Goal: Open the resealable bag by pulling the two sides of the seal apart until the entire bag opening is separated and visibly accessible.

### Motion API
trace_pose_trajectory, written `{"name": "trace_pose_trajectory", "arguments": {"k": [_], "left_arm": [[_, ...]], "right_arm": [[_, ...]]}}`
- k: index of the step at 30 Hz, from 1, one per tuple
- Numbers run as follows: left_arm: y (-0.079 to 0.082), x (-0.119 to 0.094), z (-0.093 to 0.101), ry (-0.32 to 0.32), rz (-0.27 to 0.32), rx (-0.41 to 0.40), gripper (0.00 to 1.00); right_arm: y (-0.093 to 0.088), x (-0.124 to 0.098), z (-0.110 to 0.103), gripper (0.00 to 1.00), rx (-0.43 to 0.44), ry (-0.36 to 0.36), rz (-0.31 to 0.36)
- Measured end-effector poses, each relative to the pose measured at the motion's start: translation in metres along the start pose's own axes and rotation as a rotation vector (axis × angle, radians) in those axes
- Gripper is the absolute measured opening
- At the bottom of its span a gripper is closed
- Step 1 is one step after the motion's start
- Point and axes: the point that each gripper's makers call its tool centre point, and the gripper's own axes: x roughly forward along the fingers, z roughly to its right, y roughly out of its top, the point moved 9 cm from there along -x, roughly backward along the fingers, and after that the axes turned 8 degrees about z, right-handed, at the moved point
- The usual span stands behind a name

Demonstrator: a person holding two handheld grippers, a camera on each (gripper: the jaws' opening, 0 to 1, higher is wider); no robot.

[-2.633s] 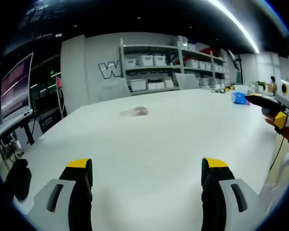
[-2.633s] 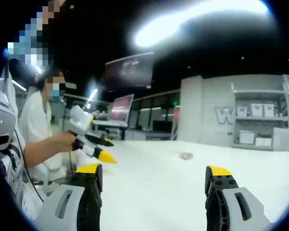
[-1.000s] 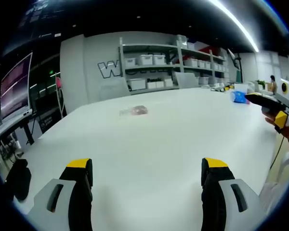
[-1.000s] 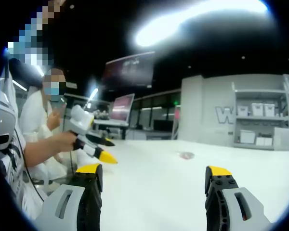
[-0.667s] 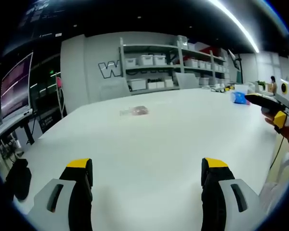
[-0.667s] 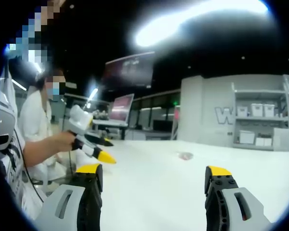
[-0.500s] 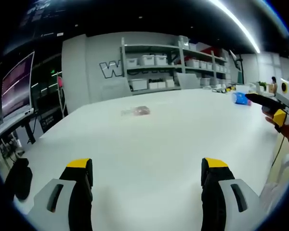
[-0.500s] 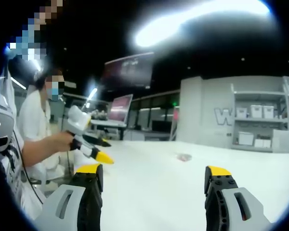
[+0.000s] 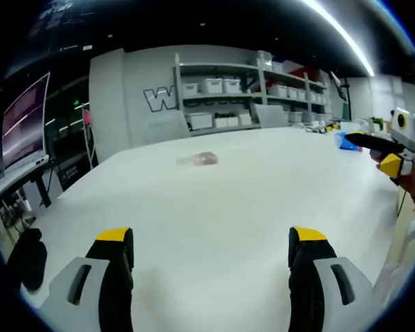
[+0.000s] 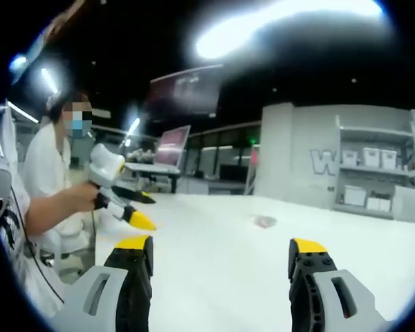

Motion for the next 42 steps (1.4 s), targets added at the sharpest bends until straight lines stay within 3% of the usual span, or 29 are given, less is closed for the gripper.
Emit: {"name": "trace_pose_trajectory", "arguments": {"k": [13,42], "left_arm": [[0.000,-0.001,-0.001,-0.004,0.001,-0.003,0.92],[0.003,0.000,-0.003,-0.002,0.010,-0.006,0.91]], "right_arm": [[0.005,0.015,0.005,0.70,-0.061,0.005,-0.036],[0.002,0.041,0.009,0.59,-0.045,0.004,-0.070]]}}
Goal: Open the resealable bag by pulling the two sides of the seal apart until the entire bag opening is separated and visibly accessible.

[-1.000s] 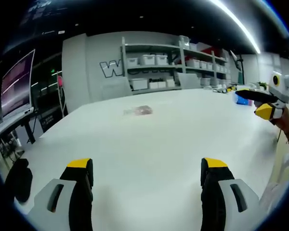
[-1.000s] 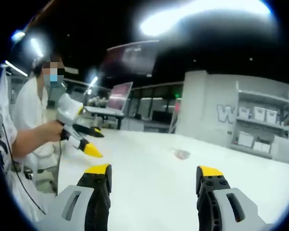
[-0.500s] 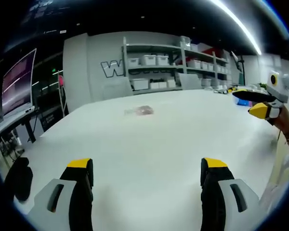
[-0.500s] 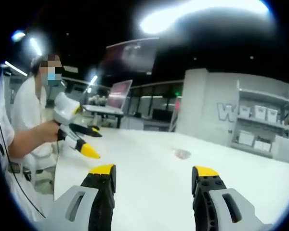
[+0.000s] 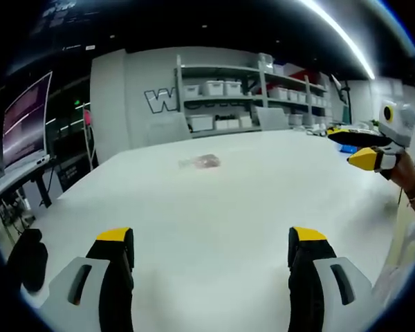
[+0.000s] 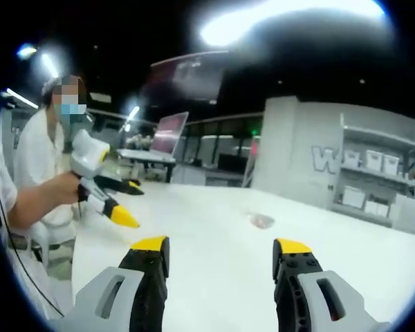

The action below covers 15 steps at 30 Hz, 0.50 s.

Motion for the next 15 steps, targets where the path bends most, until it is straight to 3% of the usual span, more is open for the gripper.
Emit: {"name": "trace_pose_trajectory", "arguments": {"k": [10,15], "left_arm": [[0.005,0.003,0.002,-0.006,0.013,0.008,0.91],[0.006,0.004,0.003,-0.013,0.016,0.007,0.91]], "right_arm": [[-0.006,0.014,0.008,0.58,0.075,0.003,-0.029],[-0.004,0.019,0.012,0.58,0.063,-0.013,-0.033]]}}
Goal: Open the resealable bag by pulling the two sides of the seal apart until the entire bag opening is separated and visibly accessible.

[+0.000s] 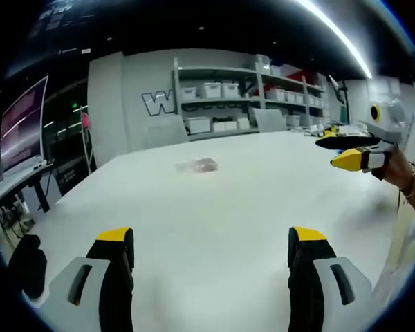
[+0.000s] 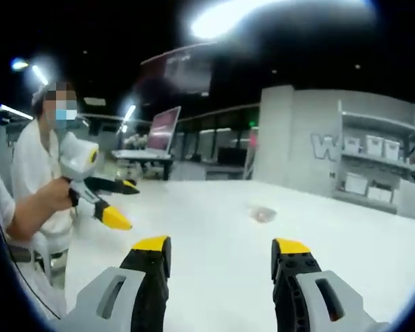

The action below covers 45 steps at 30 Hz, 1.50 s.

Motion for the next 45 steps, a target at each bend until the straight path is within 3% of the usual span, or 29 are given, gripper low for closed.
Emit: {"name": "trace_pose_trajectory", "arguments": {"k": [13,28,45], "left_arm": [[0.003,0.001,-0.002,-0.008,0.008,-0.002,0.91],[0.002,0.006,-0.003,-0.015,0.000,-0.006,0.91],[-0.003,0.008,-0.005,-0.018,-0.012,-0.012,0.91]], "right_arm": [[-0.002,0.037,0.015,0.57,-0.039,-0.007,-0.030],[-0.005,0.086,0.028,0.55,-0.156,0.019,-0.075],[-0.018,0.122,0.039,0.49,-0.248,0.037,-0.120]]}}
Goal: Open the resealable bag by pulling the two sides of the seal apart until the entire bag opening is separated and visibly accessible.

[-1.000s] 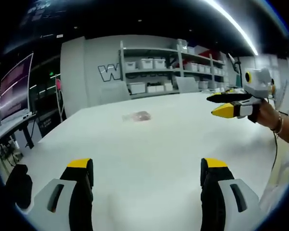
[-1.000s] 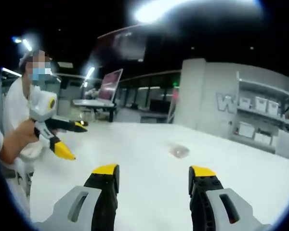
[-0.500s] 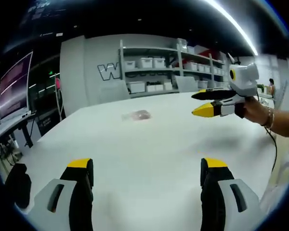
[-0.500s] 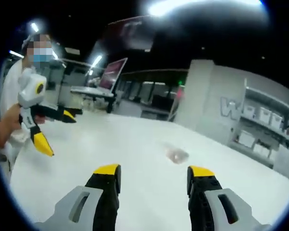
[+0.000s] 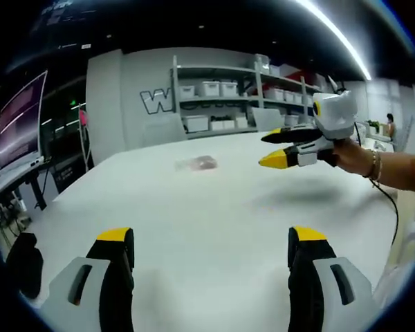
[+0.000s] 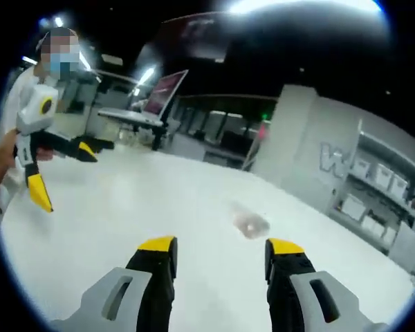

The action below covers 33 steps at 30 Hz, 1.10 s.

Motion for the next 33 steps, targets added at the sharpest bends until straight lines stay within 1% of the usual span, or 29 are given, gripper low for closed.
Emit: {"name": "trace_pose_trajectory", "arguments": {"k": [6,10,13,22,29,33], "left_arm": [[0.001,-0.001,-0.001,0.003,0.004,-0.002,0.91],[0.001,-0.002,-0.003,0.009,0.004,-0.004,0.91],[0.002,-0.003,-0.003,0.009,0.007,0.001,0.91],[0.003,-0.004,-0.002,0.006,0.011,0.006,0.91],[0.005,-0.005,-0.002,0.006,0.014,0.009,0.91],[0.004,-0.005,-0.002,0.007,0.014,0.009,0.91]], "right_arm": [[-0.005,0.015,0.003,0.47,-0.018,0.010,-0.015],[-0.005,0.018,0.000,0.46,-0.025,0.015,-0.024],[-0.006,0.021,-0.002,0.45,-0.052,0.014,-0.034],[-0.004,0.044,0.001,0.41,-0.095,0.019,-0.044],[-0.011,0.056,-0.004,0.38,-0.117,0.037,-0.061],[-0.014,0.063,-0.003,0.37,-0.125,0.039,-0.073]]}}
